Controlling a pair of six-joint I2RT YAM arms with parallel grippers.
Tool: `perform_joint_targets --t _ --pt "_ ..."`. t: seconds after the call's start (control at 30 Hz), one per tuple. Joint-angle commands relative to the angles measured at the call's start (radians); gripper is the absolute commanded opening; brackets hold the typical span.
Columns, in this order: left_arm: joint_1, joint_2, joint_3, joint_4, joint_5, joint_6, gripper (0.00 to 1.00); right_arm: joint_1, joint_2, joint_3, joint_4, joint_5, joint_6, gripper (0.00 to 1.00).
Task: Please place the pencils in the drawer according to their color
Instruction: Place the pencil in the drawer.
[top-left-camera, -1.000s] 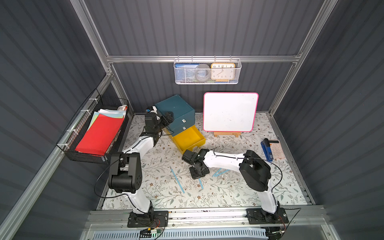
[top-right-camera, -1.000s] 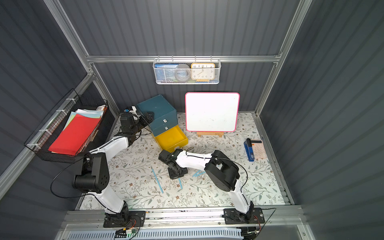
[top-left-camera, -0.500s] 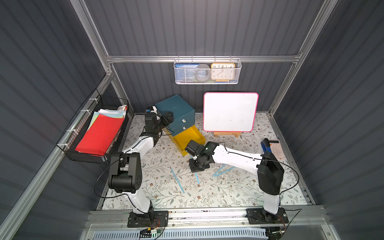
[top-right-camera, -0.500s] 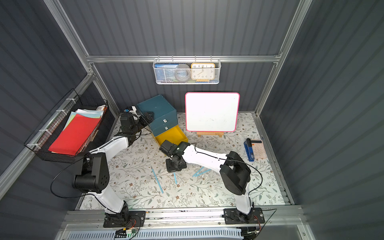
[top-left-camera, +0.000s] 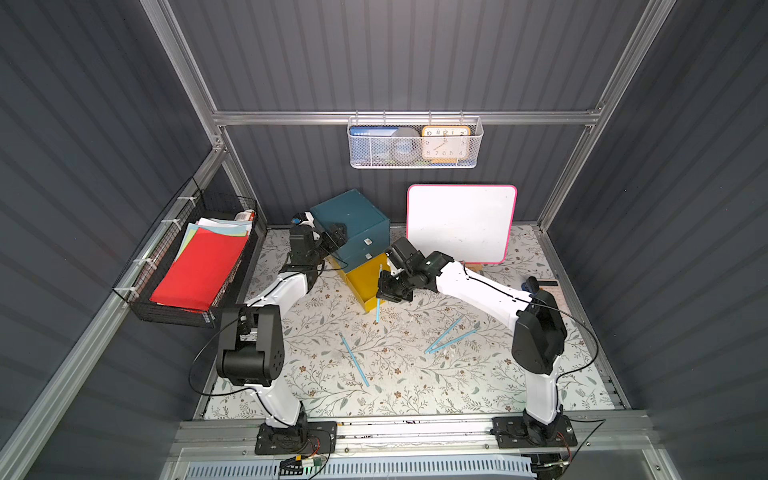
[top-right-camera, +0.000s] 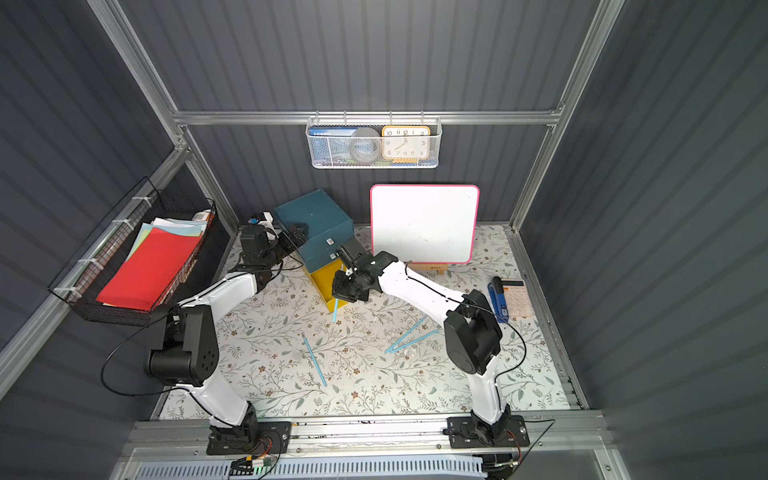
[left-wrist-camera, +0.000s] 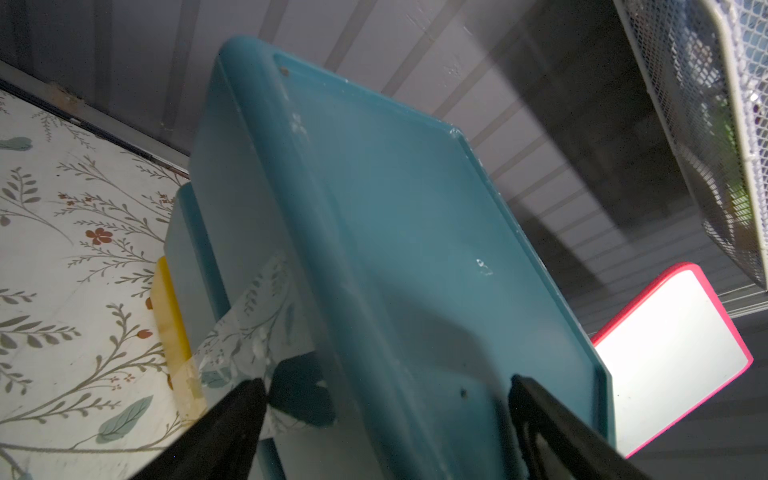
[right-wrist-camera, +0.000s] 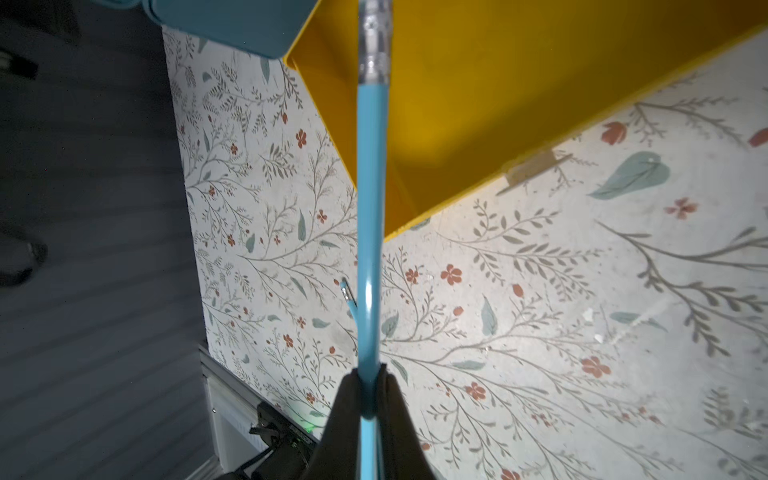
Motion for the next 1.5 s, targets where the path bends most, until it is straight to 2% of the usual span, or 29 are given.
perform_joint_targets --t 0.0,0.17,0.4,0.67,0.97,1.03,1.13,1.37,1.47 --pt "-0.008 -0.010 -0.001 -0.009 0.017 0.019 0.96 -0.023 0.046 0.031 0.073 -0.042 0.097 0.00" --pt "-0.008 -0.010 -0.001 -0.011 0.018 0.020 0.96 -0.061 0.109 0.041 0.161 -0.074 0.195 0.00" --pt "-0.007 -0.010 -0.004 -0.009 0.018 0.019 0.96 -0.090 0.208 0.122 0.163 -0.063 0.240 0.00" --pt "-0.007 -0.008 -0.003 -0.009 0.018 0.019 0.96 -0.111 0.333 0.257 0.111 -0.019 0.232 0.00" --pt "-0.008 -0.008 -0.003 -0.007 0.019 0.018 0.96 -0.122 0.400 0.319 0.070 0.004 0.211 0.00" --pt "-0.007 -0.009 -0.003 -0.007 0.020 0.017 0.96 -0.124 0.412 0.340 0.053 0.039 0.200 0.06" --pt "-0.008 -0.010 -0.005 -0.007 0.019 0.017 0.96 -0.124 0.418 0.355 0.036 0.044 0.189 0.21" --pt "-0.008 -0.012 -0.007 -0.004 0.021 0.017 0.96 -0.122 0.391 0.352 0.030 0.049 0.157 0.29" --pt "-0.008 -0.010 -0.006 -0.004 0.022 0.016 0.96 -0.119 0.364 0.348 0.022 0.046 0.132 0.29"
